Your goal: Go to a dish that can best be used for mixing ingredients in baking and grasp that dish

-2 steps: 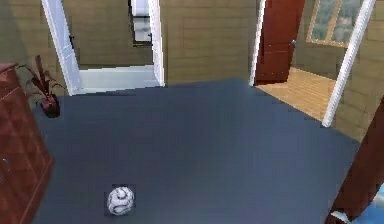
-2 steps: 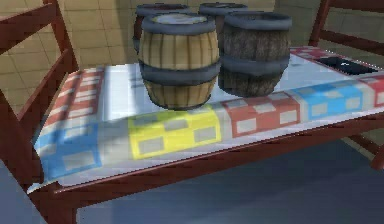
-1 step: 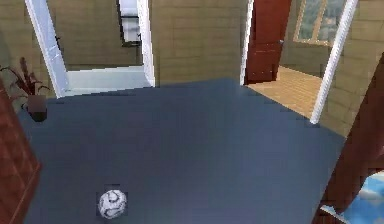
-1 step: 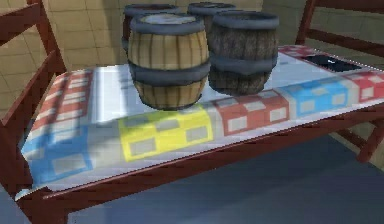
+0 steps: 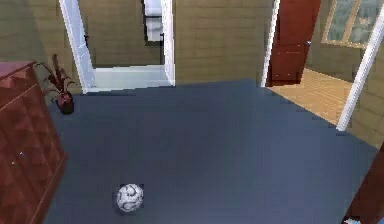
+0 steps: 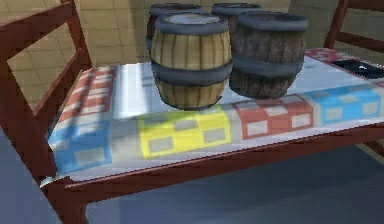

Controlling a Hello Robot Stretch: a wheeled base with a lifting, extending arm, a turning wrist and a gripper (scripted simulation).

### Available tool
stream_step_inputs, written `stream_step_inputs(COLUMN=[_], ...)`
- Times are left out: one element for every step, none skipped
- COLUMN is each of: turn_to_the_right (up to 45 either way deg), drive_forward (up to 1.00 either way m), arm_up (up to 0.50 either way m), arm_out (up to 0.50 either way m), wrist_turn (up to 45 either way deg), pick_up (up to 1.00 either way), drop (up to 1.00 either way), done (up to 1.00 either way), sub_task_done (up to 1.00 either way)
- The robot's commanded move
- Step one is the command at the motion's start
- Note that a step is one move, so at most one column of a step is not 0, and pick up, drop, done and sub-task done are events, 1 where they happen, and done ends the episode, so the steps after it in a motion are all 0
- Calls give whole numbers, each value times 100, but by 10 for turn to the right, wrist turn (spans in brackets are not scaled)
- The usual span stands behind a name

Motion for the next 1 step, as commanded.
stream_step_inputs(turn_to_the_right=[0], drive_forward=[60], arm_up=[0], arm_out=[0], wrist_turn=[0], pick_up=[0], drop=[0], done=[0], sub_task_done=[0])
